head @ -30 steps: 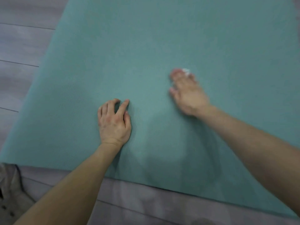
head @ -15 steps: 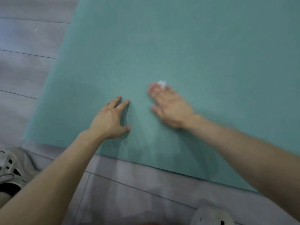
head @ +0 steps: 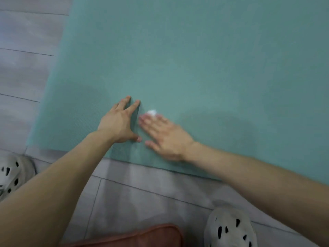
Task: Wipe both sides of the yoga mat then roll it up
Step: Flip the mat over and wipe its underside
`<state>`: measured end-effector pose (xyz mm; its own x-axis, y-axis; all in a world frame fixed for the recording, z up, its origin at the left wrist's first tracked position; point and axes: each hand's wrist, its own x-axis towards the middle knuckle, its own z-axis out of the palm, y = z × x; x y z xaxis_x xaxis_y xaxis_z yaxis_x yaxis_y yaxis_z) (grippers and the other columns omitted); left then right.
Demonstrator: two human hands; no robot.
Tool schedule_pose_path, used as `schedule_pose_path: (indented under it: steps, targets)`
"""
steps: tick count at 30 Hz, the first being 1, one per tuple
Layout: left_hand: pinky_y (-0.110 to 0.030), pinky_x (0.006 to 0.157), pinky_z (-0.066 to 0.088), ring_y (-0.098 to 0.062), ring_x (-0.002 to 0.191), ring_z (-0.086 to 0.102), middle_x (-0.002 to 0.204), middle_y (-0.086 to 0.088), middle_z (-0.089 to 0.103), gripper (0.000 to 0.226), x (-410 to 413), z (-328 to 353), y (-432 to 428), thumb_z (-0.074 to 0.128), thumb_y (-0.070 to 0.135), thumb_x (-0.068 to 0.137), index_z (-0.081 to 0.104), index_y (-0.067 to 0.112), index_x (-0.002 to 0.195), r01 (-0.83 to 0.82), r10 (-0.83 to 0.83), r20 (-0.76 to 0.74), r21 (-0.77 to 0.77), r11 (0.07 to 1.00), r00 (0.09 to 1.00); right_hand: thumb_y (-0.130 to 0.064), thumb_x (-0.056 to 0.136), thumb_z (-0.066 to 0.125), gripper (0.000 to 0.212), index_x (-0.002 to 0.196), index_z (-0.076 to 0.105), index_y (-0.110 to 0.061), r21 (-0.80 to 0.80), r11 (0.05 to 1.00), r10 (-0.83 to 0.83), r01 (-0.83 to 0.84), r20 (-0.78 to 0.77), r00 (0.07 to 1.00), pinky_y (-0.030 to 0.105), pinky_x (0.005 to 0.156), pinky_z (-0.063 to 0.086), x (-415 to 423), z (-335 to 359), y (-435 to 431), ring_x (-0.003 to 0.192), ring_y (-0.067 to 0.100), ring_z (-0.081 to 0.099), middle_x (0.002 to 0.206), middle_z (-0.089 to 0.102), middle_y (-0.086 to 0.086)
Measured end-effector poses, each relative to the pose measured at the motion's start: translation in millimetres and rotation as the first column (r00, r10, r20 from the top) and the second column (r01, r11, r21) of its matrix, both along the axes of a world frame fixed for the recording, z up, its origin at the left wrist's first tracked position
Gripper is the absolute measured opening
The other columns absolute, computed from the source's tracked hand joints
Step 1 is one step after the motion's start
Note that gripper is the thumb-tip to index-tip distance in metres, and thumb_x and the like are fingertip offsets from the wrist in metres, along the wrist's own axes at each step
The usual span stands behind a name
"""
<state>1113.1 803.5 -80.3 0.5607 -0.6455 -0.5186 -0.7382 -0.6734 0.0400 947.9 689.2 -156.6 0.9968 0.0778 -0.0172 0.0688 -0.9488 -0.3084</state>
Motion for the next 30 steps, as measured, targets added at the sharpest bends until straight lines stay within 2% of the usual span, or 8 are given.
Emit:
schedule_pose_path:
  steps: [4,8,12,15,18,24,27,30]
  targets:
    - [-0.046,0.126,0.030,-0.026,0.159,0.017,0.176,0.003,0.004,0.144,-2,0,1,0.096,0.063,0.055,0.009,0.040,0.167,-0.004,0.004,0.011,-0.005,1.000,1.000,-0.055,0.108,0.023,0.076,0.166,0.021,-0.006,-0.107,0.858,-0.511,0.503,-0.072,0.856,0.042,0.133,0.003,-23,2,-130,0.163,0.027,0.009,0.174,0.018,0.014]
    - [-0.047,0.127,0.028,-0.027,0.159,0.016,0.176,0.002,0.004,0.145,-2,0,1,0.097,0.063,0.054,0.009,0.041,0.167,-0.006,0.006,0.017,-0.011,1.000,1.000,-0.063,0.105,0.016,0.087,0.166,0.013,-0.002,-0.116,0.705,-0.709,0.699,-0.107,0.697,0.045,0.132,-0.003,-29,8,-159,0.163,0.029,-0.001,0.175,0.007,0.017]
    - [-0.044,0.128,0.027,-0.028,0.159,0.019,0.176,0.000,0.009,0.145,-2,3,0,0.098,0.062,0.052,0.014,0.038,0.167,-0.002,0.003,0.015,-0.018,1.000,1.000,-0.065,0.103,0.025,0.092,0.165,0.016,0.002,0.015,0.941,-0.337,0.339,-0.070,0.939,0.046,0.132,0.001,-8,2,-30,0.162,0.036,0.003,0.173,0.011,0.022]
    - [-0.043,0.127,0.030,-0.028,0.158,0.022,0.175,0.000,0.013,0.143,0,3,1,0.098,0.061,0.051,0.018,0.038,0.167,0.005,-0.004,0.026,-0.041,0.999,1.000,-0.062,0.107,0.030,0.084,0.165,0.022,-0.003,-0.010,1.000,0.005,-0.006,-0.056,0.998,0.045,0.132,0.008,-10,3,30,0.163,0.028,0.008,0.174,0.017,0.015]
    - [-0.046,0.127,0.029,-0.027,0.157,0.021,0.175,0.002,0.012,0.143,2,0,2,0.096,0.067,0.050,0.016,0.040,0.166,0.015,-0.014,0.023,-0.037,0.999,1.000,-0.058,0.108,0.028,0.078,0.166,0.020,-0.006,-0.016,0.981,-0.191,0.191,-0.038,0.981,0.044,0.133,0.007,-21,3,-29,0.163,0.028,0.009,0.174,0.018,0.013]
    - [-0.050,0.126,0.029,-0.031,0.156,0.026,0.173,-0.003,0.018,0.133,2,-3,19,0.091,0.071,0.057,0.023,0.034,0.165,0.037,-0.036,0.003,-0.097,0.995,0.999,-0.064,0.105,0.014,0.088,0.166,0.011,-0.001,-0.171,0.667,-0.745,0.725,-0.121,0.656,0.045,0.132,-0.002,-67,10,-144,0.163,0.028,-0.002,0.175,0.005,0.018]
    - [-0.051,0.119,0.039,-0.032,0.144,0.042,0.158,-0.005,0.041,0.105,-8,1,36,0.087,0.069,0.064,0.046,0.028,0.152,0.045,-0.035,0.061,-0.159,0.986,0.997,-0.065,0.105,0.018,0.092,0.164,0.012,0.005,-0.112,0.751,-0.661,0.651,-0.102,0.744,0.048,0.132,-0.001,-45,4,-88,0.162,0.035,-0.002,0.173,0.005,0.024]
    - [-0.050,0.111,0.045,-0.030,0.133,0.050,0.143,-0.002,0.050,0.097,-11,4,55,0.087,0.070,0.061,0.054,0.029,0.143,0.084,-0.067,0.109,-0.156,0.984,0.992,-0.063,0.106,0.022,0.087,0.165,0.019,0.001,-0.014,0.972,-0.235,0.234,-0.057,0.970,0.046,0.132,0.005,-13,2,11,0.163,0.031,0.004,0.174,0.013,0.019]
